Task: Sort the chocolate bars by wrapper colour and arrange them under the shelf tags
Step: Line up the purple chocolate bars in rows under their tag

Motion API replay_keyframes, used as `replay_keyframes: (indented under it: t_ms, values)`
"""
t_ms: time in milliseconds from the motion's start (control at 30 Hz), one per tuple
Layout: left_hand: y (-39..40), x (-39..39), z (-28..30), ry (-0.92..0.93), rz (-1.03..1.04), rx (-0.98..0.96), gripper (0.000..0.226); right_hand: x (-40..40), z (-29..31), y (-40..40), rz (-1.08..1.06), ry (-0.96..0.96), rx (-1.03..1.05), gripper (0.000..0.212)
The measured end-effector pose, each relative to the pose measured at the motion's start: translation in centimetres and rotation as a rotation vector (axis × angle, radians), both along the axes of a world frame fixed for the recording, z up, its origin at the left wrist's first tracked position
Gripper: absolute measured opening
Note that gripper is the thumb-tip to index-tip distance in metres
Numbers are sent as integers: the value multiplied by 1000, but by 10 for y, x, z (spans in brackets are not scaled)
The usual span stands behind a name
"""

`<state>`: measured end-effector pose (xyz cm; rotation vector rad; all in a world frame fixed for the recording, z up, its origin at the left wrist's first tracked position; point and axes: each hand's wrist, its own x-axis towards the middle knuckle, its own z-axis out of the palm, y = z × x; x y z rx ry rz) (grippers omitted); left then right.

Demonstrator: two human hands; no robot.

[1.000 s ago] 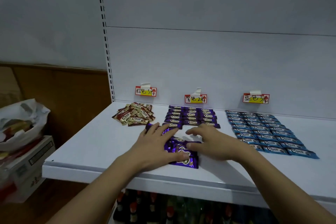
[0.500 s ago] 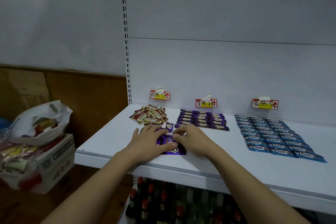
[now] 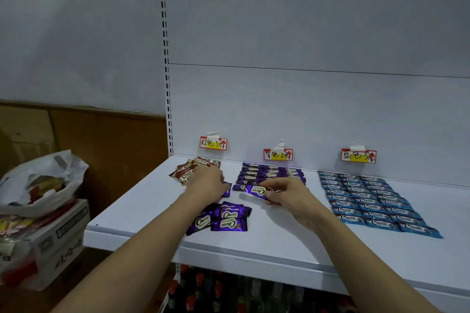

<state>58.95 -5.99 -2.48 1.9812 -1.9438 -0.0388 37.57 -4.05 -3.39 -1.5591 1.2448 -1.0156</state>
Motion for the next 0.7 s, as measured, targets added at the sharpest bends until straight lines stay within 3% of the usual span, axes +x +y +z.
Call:
replay_keyframes:
  t_ms: [133, 267, 433, 600, 700]
  values:
    - [-14, -13, 3, -42, -8, 93, 26, -8, -13, -1, 2, -92, -14, 26]
    - [-18, -18, 8, 72, -15, 194, 35, -9, -18, -3, -4, -170, 11, 24]
    - [-19, -10, 15, 390, -24, 256, 11, -8, -19, -5, -47, -231, 49, 17]
    - [-20, 1, 33, 781, -4, 136, 6, -18, -9, -9, -90, -274, -3, 28]
    - [-22, -3, 44, 993, -61, 143, 6, -26, 5, -15, -130, -265, -32, 20]
